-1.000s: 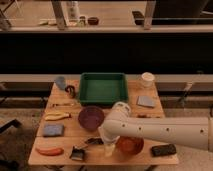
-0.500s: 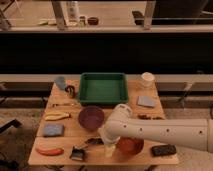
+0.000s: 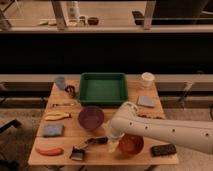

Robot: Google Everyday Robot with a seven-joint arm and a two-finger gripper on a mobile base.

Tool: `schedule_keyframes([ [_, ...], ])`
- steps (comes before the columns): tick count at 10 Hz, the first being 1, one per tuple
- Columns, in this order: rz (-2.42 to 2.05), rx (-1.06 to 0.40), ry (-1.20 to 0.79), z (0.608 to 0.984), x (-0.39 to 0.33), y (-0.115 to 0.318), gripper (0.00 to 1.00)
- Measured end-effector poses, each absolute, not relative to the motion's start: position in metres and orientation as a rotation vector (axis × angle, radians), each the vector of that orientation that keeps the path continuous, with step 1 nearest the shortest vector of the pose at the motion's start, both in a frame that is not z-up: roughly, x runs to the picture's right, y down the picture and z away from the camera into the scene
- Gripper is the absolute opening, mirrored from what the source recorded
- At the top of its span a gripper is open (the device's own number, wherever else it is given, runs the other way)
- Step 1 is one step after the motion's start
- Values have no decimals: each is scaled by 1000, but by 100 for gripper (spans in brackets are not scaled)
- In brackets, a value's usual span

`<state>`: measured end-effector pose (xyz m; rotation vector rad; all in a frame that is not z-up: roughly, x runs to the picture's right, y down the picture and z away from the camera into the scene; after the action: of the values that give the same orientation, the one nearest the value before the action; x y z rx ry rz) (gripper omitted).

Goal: Place brush in paper cup

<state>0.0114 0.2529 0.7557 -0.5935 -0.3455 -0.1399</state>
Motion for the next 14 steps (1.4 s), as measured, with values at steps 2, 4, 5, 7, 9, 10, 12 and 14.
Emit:
schedule_keyframes([
  [2, -137, -607, -337, 769, 12, 259, 80],
  [4, -136, -620, -326, 780, 15, 263, 80],
  [5, -137, -624, -323, 783, 15, 264, 80],
  [7, -140, -619, -327, 787, 15, 262, 80],
  [9, -135, -606, -330, 787, 16, 258, 80],
  [10, -136, -602, -333, 787, 15, 256, 80],
  [12, -136, -602, -334, 788, 14, 255, 80],
  [14, -137, -605, -332, 790, 14, 256, 78],
])
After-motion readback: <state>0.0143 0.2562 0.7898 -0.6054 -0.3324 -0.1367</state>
